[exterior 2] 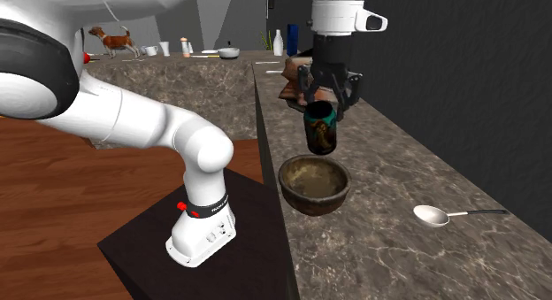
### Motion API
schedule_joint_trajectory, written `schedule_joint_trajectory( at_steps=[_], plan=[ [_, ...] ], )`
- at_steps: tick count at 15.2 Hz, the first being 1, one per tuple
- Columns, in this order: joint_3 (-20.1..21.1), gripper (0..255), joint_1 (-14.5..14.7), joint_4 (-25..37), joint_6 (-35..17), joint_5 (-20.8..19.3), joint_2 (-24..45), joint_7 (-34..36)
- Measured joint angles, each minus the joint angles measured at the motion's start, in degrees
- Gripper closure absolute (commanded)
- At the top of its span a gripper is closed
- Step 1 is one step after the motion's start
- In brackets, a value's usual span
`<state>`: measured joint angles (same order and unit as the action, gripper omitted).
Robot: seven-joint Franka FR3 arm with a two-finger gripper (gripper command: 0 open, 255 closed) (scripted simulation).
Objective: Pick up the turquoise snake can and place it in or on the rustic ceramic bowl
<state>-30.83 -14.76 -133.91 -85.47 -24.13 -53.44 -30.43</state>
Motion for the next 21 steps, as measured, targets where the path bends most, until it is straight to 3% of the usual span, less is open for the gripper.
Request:
schedule_joint_trajectory(
  at_steps=[13, 20, 21],
  plan=[
    [-3.7, 255, -1.6, -10.3, -8.1, -3.6, -2.3, 0.7],
    [-4.1, 255, -1.7, -11.3, -9.1, -4.0, -2.4, 0.8],
    [-4.1, 0, -1.7, -11.3, -9.1, -4.0, -2.4, 0.8]
  ],
)
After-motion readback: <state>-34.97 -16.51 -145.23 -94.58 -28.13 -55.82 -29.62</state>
